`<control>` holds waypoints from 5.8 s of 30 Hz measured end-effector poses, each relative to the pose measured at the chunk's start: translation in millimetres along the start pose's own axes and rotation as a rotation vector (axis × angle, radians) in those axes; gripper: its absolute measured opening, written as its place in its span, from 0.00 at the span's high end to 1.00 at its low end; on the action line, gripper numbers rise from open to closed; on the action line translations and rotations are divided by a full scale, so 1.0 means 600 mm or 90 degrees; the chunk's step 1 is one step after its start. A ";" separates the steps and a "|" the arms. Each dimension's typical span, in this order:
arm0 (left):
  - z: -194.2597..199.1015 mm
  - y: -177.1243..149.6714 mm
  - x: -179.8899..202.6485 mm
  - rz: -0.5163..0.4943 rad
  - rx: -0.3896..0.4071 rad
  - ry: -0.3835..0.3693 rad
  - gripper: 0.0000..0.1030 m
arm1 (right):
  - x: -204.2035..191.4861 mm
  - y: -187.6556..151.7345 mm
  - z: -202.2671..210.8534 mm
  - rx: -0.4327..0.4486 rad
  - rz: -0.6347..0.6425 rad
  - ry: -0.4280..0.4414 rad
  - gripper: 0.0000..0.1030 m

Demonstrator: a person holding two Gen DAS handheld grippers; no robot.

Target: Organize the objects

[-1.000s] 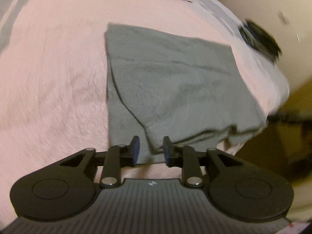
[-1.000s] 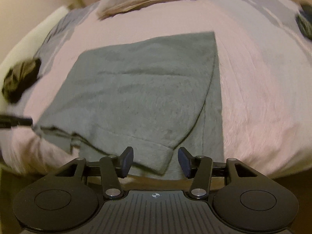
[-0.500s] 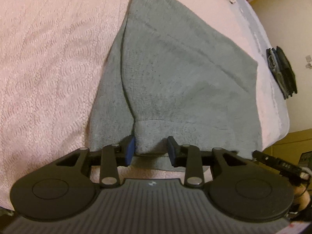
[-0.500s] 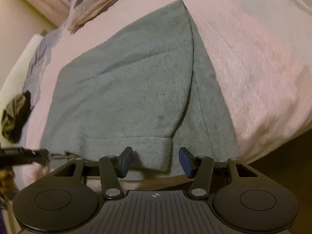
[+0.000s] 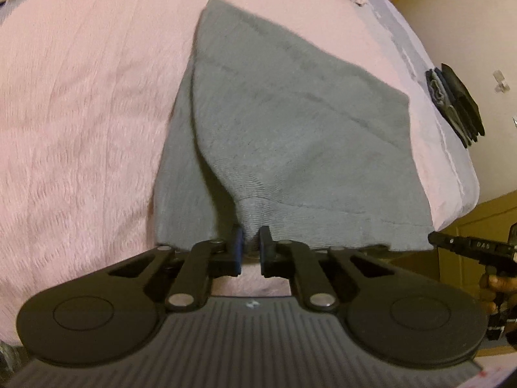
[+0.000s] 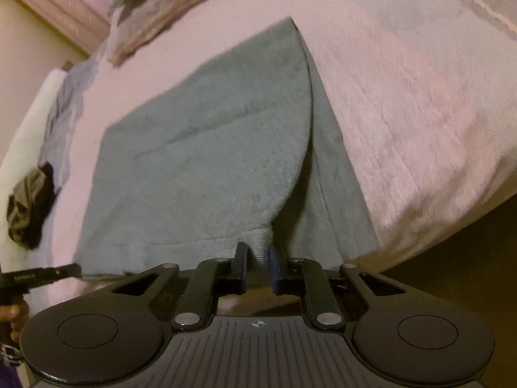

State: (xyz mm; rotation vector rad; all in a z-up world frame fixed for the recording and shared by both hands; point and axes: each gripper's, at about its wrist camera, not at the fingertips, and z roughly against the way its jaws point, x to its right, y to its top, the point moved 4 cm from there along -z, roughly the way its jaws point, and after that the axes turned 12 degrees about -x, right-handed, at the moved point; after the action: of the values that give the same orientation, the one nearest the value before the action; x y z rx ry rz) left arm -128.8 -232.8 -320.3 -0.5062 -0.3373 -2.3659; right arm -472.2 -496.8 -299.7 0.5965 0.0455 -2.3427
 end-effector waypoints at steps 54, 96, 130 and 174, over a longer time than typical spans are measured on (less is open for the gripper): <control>0.027 0.029 0.356 0.123 0.096 0.250 0.72 | 0.032 0.353 0.106 -0.085 0.360 -0.049 0.48; -0.341 -0.083 0.704 0.107 0.106 0.498 0.15 | 0.079 0.297 -0.063 -0.186 1.327 0.041 0.41; -0.343 -0.054 0.642 -0.111 0.133 0.648 0.56 | -0.030 0.159 -0.061 -0.247 1.555 0.177 0.95; -0.165 -0.058 0.691 0.011 0.162 0.446 0.88 | 0.089 0.378 -0.001 0.026 1.797 -0.038 0.96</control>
State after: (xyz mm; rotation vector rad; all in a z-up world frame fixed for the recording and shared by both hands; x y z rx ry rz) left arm -464.5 -481.0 -228.1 0.4338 -0.2915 -2.2694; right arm -359.0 -700.1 -293.2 0.0814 -0.4995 0.4083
